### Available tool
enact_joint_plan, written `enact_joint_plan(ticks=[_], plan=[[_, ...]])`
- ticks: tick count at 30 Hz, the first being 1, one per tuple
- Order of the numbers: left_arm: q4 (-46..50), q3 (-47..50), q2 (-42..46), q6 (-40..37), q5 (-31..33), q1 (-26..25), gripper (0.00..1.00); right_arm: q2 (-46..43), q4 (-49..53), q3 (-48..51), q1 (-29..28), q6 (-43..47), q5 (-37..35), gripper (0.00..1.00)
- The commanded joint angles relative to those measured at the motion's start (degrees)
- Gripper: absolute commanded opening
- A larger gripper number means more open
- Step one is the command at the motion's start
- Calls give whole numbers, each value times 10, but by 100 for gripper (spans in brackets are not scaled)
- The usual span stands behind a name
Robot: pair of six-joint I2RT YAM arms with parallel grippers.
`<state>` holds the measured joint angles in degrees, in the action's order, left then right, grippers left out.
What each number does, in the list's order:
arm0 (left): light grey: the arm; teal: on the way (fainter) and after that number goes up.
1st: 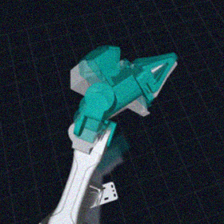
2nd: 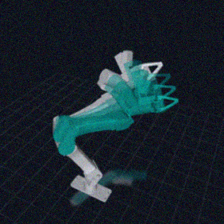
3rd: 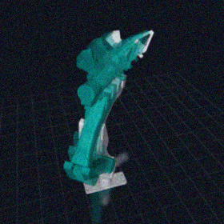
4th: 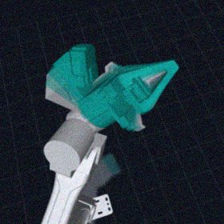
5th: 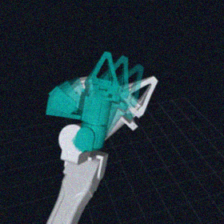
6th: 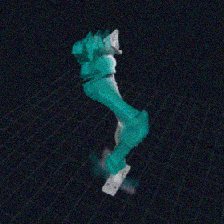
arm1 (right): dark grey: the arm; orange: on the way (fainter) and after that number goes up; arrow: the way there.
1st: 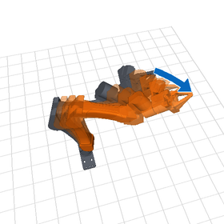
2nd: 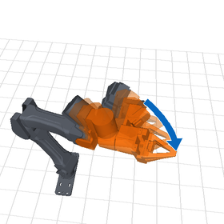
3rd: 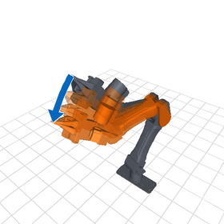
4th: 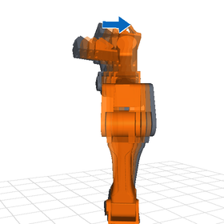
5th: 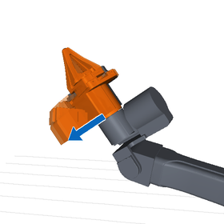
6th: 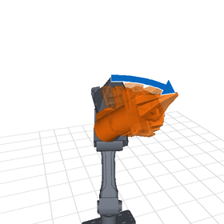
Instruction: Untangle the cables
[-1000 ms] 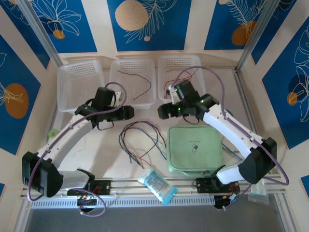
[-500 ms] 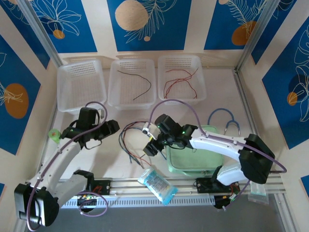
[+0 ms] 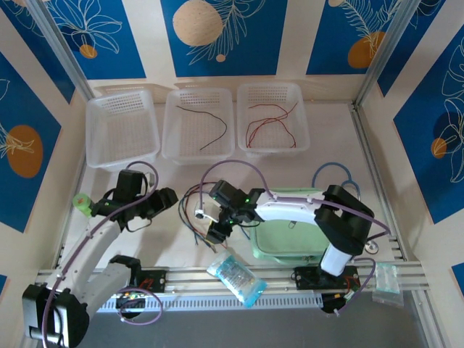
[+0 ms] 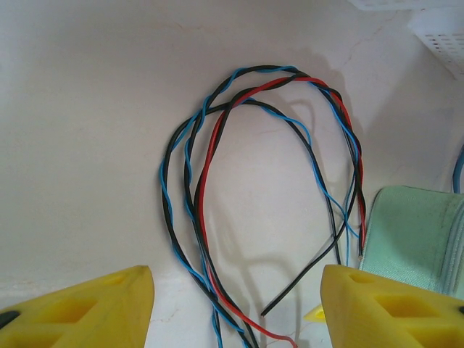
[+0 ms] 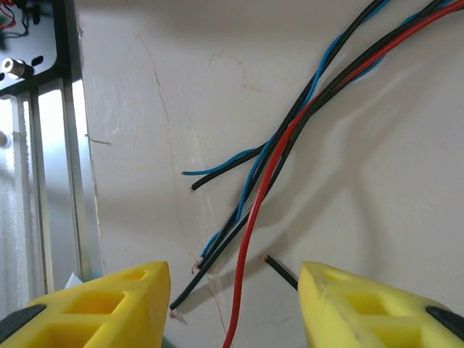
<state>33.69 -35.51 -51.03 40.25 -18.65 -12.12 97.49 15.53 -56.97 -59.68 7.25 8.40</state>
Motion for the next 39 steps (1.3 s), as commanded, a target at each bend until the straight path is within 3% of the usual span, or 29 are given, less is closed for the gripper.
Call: enact_joint_plan(ticks=[1, 10, 21, 30, 39], plan=[[8, 9, 10, 8, -11, 7, 61, 28, 19, -24, -4, 20, 9, 47], [6, 16, 14, 8, -12, 8, 61, 79, 54, -56, -9, 32, -2, 40], [8, 11, 15, 4, -14, 8, 60, 87, 76, -73, -12, 40, -16, 13], [0, -4, 9, 5, -22, 8, 59, 31, 91, -77, -7, 51, -30, 0], [-62, -29, -1, 41, -71, 8, 58, -66, 71, -80, 32, 35, -21, 0]])
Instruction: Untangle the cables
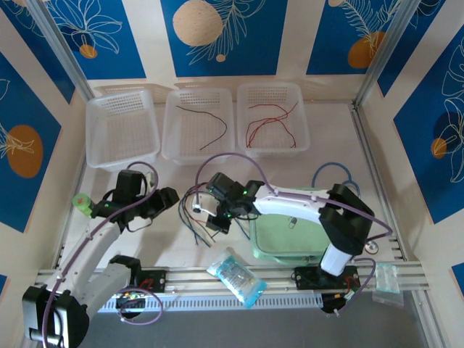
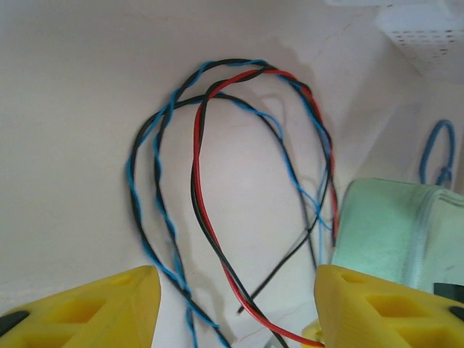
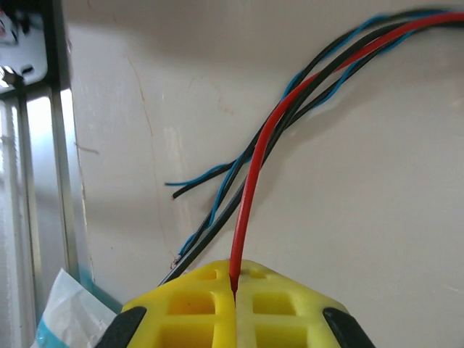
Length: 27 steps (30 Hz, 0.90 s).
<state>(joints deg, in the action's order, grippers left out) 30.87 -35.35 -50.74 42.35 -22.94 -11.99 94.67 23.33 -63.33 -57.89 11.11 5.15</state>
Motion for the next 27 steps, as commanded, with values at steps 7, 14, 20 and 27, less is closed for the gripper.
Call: enact_joint_plan(ticks=[7, 14, 20, 27], plan=[[-55, -81, -19, 39, -47, 7, 58, -116, -28, -19, 57, -13, 20, 0], [-45, -159, -30, 33, -43, 7, 61, -190, -86, -19, 115, -56, 34, 0], [-42, -229, -52, 30, -63, 5, 60, -225, -116, -33, 147, -79, 38, 0], [-94, -256, -64, 77, -101, -19, 53, -236, -158, -18, 180, -123, 51, 0]])
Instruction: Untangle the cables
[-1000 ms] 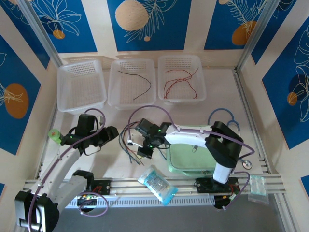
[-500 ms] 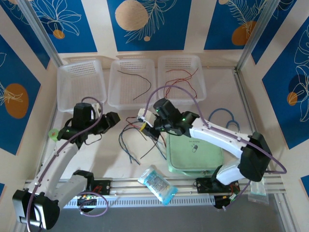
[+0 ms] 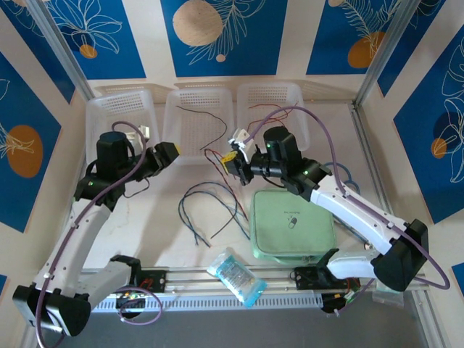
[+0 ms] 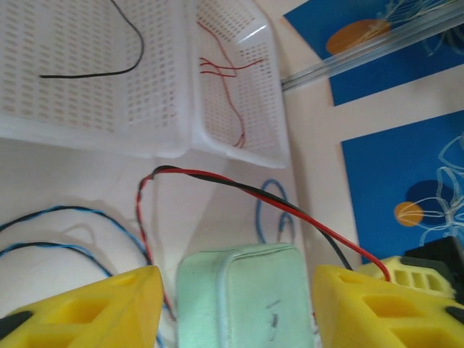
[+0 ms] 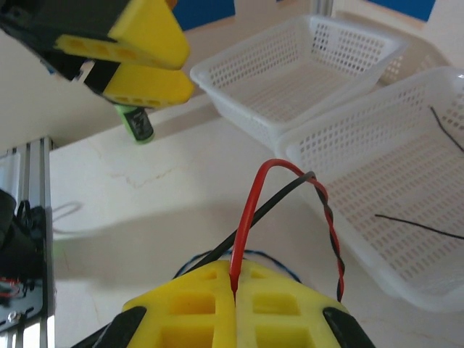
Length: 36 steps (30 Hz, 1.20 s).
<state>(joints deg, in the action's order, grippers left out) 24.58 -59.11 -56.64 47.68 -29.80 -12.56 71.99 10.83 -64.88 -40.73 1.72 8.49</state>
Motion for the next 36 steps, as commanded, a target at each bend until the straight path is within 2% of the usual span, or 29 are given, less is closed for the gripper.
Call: enact_joint_plan(ticks=[1, 6, 11, 18, 25, 36], plan=[[-43, -19, -7, 31, -35, -23, 52, -9, -38, 1, 9, -33, 19, 0], [-81, -28, -41, 43, -22, -106, 51, 2, -70, 19, 13, -61, 15, 0], [-115, -33, -69, 57, -12, -157, 52, 9, -77, 23, 15, -67, 9, 0], [-148, -45, -95, 70, -11, -193, 52, 16, -75, 27, 16, -69, 9, 0], [-136, -64, -106, 62, -11, -223, 51, 24, -80, 29, 25, -85, 12, 0], [-139, -57, -111, 64, 1, -253, 44, 28, -86, 23, 33, -98, 25, 0]])
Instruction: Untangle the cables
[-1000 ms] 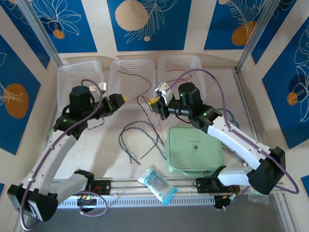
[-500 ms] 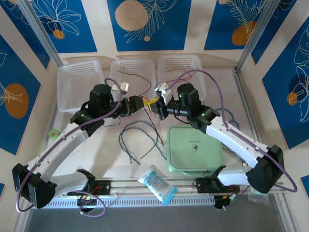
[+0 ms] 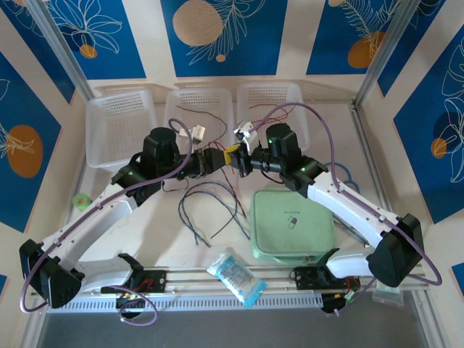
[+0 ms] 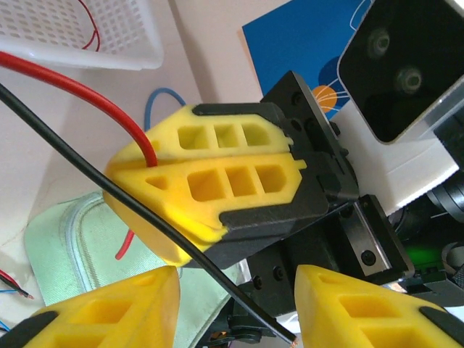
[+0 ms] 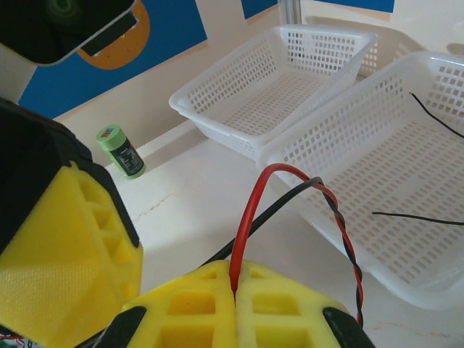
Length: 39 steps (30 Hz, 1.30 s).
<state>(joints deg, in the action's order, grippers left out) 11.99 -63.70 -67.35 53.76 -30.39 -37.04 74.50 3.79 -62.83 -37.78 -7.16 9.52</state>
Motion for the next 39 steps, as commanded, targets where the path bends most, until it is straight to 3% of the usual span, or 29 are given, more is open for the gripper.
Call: enact_joint_plan(ticks=[1, 14, 24, 39], plan=[[-14, -11, -5, 3, 8, -9, 42, 3, -16, 2, 3, -10, 15, 0], [25, -32, -2, -28, 31, -9, 0, -21, -3, 9, 13, -5, 4, 0], [93, -87, 11, -69, 49, 12, 0, -69, 8, 14, 41, -4, -12, 0], [145, -145, 50, -96, 26, 130, 0, -156, 46, -5, 116, 19, -41, 0]])
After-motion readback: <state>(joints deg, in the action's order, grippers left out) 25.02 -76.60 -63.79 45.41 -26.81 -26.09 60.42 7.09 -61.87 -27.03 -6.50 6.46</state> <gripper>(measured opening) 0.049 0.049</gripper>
